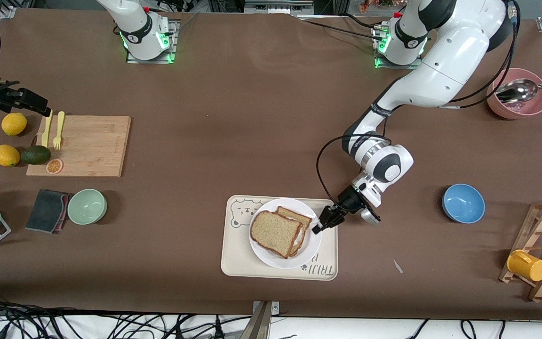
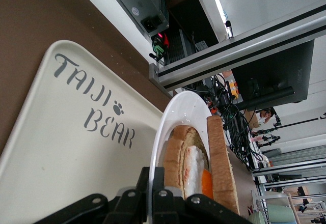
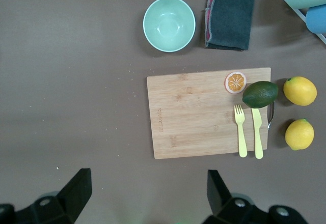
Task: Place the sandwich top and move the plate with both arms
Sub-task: 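Slide the plate with the left gripper onto the cream tray, then open the left gripper and release the plate rim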
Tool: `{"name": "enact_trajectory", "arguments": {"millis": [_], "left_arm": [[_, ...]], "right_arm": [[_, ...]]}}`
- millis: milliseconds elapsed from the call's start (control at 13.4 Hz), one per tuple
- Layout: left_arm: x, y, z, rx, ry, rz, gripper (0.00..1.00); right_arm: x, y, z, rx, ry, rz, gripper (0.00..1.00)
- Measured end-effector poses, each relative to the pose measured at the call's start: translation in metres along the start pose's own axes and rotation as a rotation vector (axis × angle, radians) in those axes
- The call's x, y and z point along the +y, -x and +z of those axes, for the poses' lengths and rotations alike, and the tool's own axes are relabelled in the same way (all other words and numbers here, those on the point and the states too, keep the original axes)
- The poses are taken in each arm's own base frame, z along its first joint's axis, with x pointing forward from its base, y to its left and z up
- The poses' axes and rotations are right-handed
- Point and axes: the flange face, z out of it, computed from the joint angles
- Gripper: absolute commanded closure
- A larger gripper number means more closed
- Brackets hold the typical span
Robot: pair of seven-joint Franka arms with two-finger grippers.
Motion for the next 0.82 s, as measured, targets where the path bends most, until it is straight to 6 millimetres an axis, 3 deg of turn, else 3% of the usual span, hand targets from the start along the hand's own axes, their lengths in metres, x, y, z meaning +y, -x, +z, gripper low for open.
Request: {"name": "enact_trajectory", "arguments": {"millis": [150, 299, 822], "left_arm": [[-0.0048, -0.0050, -0.0005, 0.009, -0.005, 0.002, 0.97], [-0.0071, -0.0073, 0.0010, 0.014, -0.004, 0.001, 0.87], [-0.0107, 0.0013, 0.0055, 0.000, -0.016, 0.009, 0.87]], "right_arm": [[0.0000, 0.0000, 0.0000, 0.000, 0.000, 0.000, 0.00], [0.0000, 0.0000, 0.0000, 0.000, 0.000, 0.000, 0.00], [0.0000, 0.0000, 0.0000, 0.000, 0.000, 0.000, 0.00]]}}
